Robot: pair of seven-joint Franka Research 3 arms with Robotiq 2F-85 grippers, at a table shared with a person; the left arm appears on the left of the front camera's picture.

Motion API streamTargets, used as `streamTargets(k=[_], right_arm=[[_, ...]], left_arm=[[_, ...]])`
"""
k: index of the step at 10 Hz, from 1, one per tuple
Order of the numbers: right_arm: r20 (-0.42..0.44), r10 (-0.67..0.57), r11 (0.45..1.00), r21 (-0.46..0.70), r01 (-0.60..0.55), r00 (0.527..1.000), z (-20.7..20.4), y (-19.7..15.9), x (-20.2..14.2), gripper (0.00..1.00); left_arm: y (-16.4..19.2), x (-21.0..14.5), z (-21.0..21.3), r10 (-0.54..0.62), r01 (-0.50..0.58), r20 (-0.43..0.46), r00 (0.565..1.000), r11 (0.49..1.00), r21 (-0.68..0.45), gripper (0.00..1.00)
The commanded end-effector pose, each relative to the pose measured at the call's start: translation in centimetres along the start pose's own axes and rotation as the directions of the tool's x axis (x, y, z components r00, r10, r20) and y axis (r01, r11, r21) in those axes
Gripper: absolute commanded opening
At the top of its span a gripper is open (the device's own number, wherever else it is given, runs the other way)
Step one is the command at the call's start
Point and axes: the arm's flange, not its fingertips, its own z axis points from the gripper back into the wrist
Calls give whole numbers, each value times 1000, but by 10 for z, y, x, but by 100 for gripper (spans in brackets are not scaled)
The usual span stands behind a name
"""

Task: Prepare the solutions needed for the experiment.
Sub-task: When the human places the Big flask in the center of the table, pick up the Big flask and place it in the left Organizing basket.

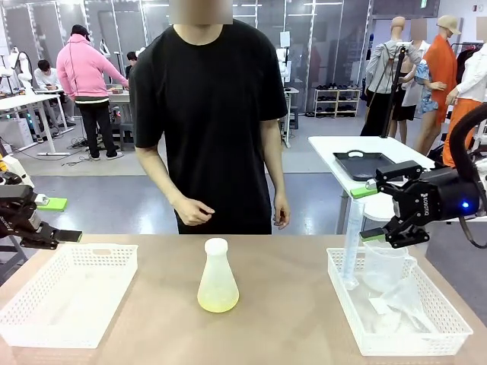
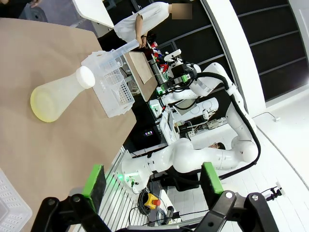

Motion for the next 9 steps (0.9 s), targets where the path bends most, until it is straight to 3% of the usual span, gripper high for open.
streamTargets(k=[1, 7, 9], right_arm=[[-3, 4, 1000, 17, -4, 1000, 0, 1, 0, 90], [-3, 4, 1000, 17, -4, 1000, 0, 1, 0, 90], [-3, 4, 1000, 17, -4, 1000, 0, 1, 0, 90]], left_arm=[[-1, 3, -2, -12, 12, 13, 1000, 1000, -22, 100], [0, 0, 0, 0, 0, 0, 1000, 1000, 0, 100], [-13, 8, 34, -91, 91, 6, 996, 994, -61, 100]])
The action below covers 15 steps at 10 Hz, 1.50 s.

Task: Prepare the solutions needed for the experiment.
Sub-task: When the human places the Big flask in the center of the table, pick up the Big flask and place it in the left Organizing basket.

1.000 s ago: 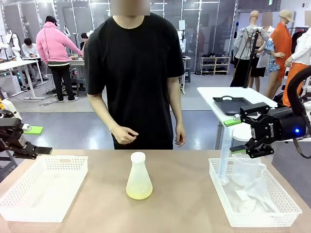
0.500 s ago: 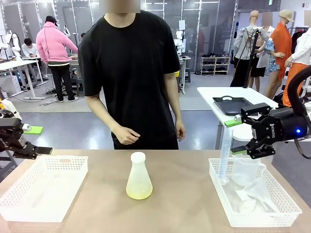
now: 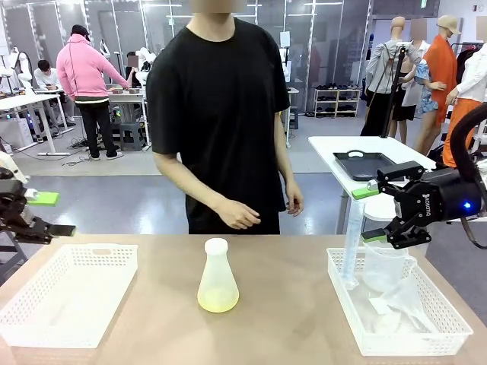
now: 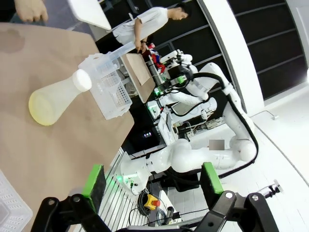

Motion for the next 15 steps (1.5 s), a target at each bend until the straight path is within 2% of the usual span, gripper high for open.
streamTargets(k=[1, 2, 5, 8, 9, 13, 14, 15], right_arm=[[0, 8, 1000, 17, -8, 1000, -1, 1, 1, 90], [0, 8, 1000, 17, -8, 1000, -1, 1, 1, 90], [0, 8, 1000, 17, -8, 1000, -1, 1, 1, 90], [0, 8, 1000, 17, -8, 1000, -1, 1, 1, 90], [0, 8, 1000, 17, -8, 1000, -1, 1, 1, 90], [0, 8, 1000, 17, -8, 1000, -1, 1, 1, 90], [0, 8, 1000, 17, -8, 1000, -1, 1, 1, 90], [0, 8, 1000, 17, -8, 1000, -1, 1, 1, 90]], left_arm=[[-10, 11, 40, -98, 98, 13, 995, 993, -60, 100], [-16, 17, 58, -134, 137, 31, 990, 986, -96, 100], [-33, 42, 108, -313, 314, 34, 949, 946, -82, 100], [-44, 69, 117, -460, 461, 17, 888, 885, -67, 100], [-49, 52, 113, -350, 353, 47, 935, 934, -55, 100], [-49, 52, 113, -350, 353, 47, 935, 934, -55, 100], [-42, 54, 114, -371, 373, 46, 927, 926, -55, 100], [-34, 85, 116, -513, 513, 18, 858, 858, 8, 100]])
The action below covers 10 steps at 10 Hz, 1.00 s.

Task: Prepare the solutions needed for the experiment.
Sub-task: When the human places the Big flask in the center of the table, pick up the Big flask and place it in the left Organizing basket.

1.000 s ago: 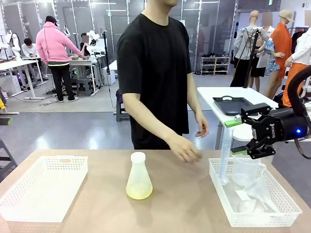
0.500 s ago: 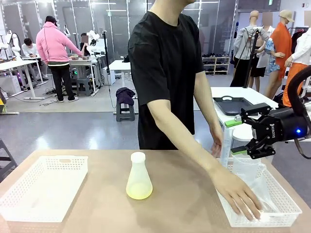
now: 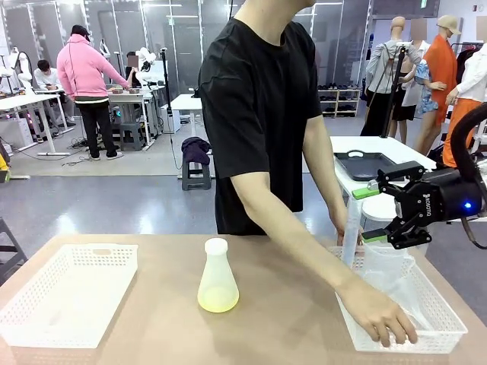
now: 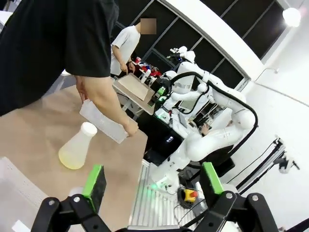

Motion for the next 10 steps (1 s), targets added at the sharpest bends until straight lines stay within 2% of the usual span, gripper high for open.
streamTargets(k=[1, 2, 5, 6, 7, 8, 10], right_arm=[[4, 9, 1000, 15, -9, 1000, -2, 1, 1, 90], [4, 9, 1000, 15, -9, 1000, -2, 1, 1, 90], [4, 9, 1000, 15, -9, 1000, -2, 1, 1, 90], [4, 9, 1000, 15, -9, 1000, -2, 1, 1, 90], [4, 9, 1000, 15, -9, 1000, -2, 1, 1, 90], [4, 9, 1000, 15, -9, 1000, -2, 1, 1, 90], [4, 9, 1000, 15, -9, 1000, -2, 1, 1, 90]], left_arm=[[35, 43, 9, -273, 274, -40, 961, 961, 31, 100], [52, 63, 11, -404, 410, -67, 912, 905, 111, 100], [81, 94, -3, -639, 636, -25, 769, 769, -63, 100], [87, 95, -11, -716, 714, -1, 698, 695, -85, 100], [87, 93, -15, -694, 686, 2, 720, 711, -153, 100], [82, 96, -12, -653, 652, -54, 755, 757, -37, 100], [82, 96, -12, -653, 652, -54, 755, 757, -37, 100]])
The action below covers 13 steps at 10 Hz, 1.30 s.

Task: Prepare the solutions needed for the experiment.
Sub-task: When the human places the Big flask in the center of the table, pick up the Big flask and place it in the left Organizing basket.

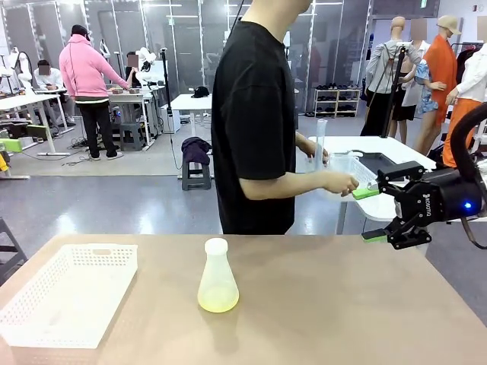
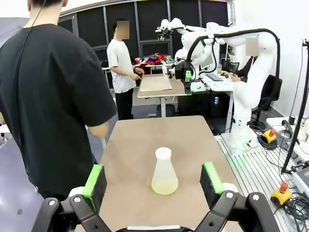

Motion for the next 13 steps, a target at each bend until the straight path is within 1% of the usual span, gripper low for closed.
streamTargets(k=[1, 2, 3, 5, 6, 7, 8, 11, 12, 13], right_arm=[[5, 9, 1000, 15, -9, 1000, -1, 1, 1, 90], [5, 9, 1000, 15, -9, 1000, -1, 1, 1, 90], [5, 9, 1000, 15, -9, 1000, -1, 1, 1, 90], [5, 9, 1000, 15, -9, 1000, -1, 1, 1, 90], [5, 9, 1000, 15, -9, 1000, -1, 1, 1, 90], [5, 9, 1000, 15, -9, 1000, -1, 1, 1, 90], [5, 9, 1000, 15, -9, 1000, -1, 1, 1, 90], [5, 9, 1000, 15, -9, 1000, -1, 1, 1, 90], [5, 9, 1000, 15, -9, 1000, -1, 1, 1, 90], [5, 9, 1000, 15, -9, 1000, -1, 1, 1, 90]], left_arm=[[1, -1, -4, -12, 12, 2, 1000, 1000, -9, 100], [17, -9, -25, -164, 171, 53, 985, 974, -147, 100], [30, -23, -49, -282, 296, 100, 954, 940, -170, 100], [38, -34, -90, -423, 440, 125, 898, 871, -219, 100], [42, -37, -102, -408, 441, 173, 897, 860, -258, 100], [48, -42, -107, -388, 433, 195, 901, 839, -330, 100], [37, -35, -109, -392, 415, 142, 909, 885, -211, 100], [37, -35, -109, -392, 415, 142, 909, 885, -211, 100], [42, -41, -109, -400, 428, 158, 903, 873, -235, 100], [48, -43, -132, -410, 463, 233, 882, 849, -257, 100]])
